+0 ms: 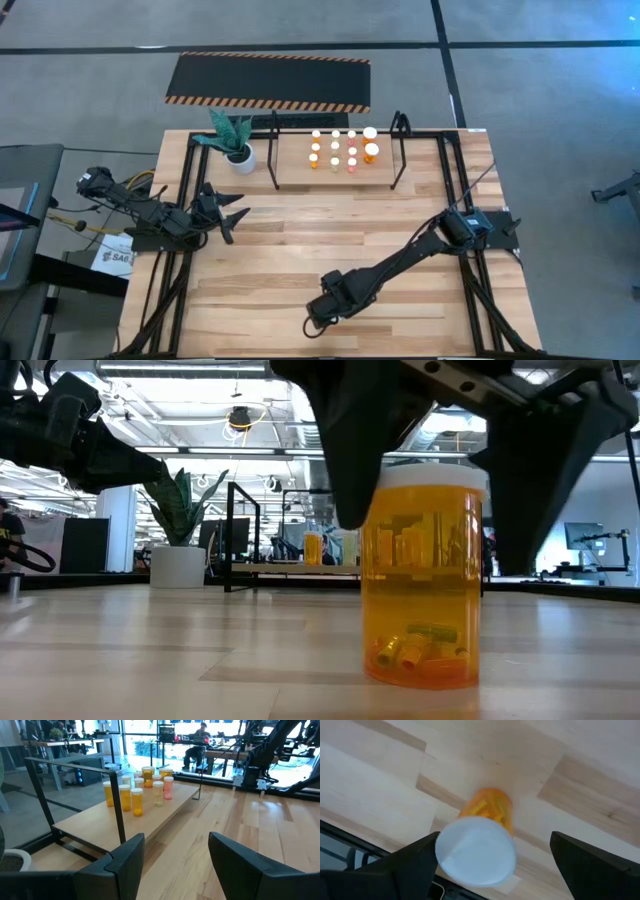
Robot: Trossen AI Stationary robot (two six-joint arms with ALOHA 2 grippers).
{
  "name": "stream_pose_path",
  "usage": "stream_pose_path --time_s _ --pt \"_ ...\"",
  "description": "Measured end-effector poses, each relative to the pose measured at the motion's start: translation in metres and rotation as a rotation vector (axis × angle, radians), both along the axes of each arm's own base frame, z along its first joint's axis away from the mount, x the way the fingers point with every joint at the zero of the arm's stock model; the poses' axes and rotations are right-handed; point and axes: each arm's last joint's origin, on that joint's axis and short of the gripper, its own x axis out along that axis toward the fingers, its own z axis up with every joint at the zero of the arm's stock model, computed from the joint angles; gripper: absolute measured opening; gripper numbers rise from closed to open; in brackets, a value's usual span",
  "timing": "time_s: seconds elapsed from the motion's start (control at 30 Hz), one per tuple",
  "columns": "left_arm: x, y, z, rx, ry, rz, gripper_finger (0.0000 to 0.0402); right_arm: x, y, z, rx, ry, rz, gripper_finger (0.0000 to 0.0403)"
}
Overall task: Pick and place medicine bottles onto shelf by color
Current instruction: Put the big orange pill bottle aligned with the other big orange pill bottles on the shelf
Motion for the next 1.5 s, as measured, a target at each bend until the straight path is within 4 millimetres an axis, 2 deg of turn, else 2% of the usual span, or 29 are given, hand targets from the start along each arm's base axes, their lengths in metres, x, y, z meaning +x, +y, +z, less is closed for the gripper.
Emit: stream_pose_path --time_s 0.3,0.77,1.3,1.5 --pt "0.0000 0.0000 0.0000 0.000 0.000 0.000 0.0208 -0.0013 0.0035 0.0000 -0.010 -0.013 0.015 0.0362" --pt "0.0000 0.0000 0.0000 0.000 0.000 0.000 0.0208 0.0005 0.0038 0.0004 0.006 -0.016 -0.059 0.0278" --pt "0.0000 0.0000 0.0000 0.000 0.000 0.000 0.0208 0.0012 0.0017 0.0011 0.016 -0.004 -0.119 0.0222" --pt "0.0000 0.0000 0.0000 0.000 0.000 0.000 0.0208 0.0003 -0.0053 0.0003 -0.003 0.035 -0.125 0.0231"
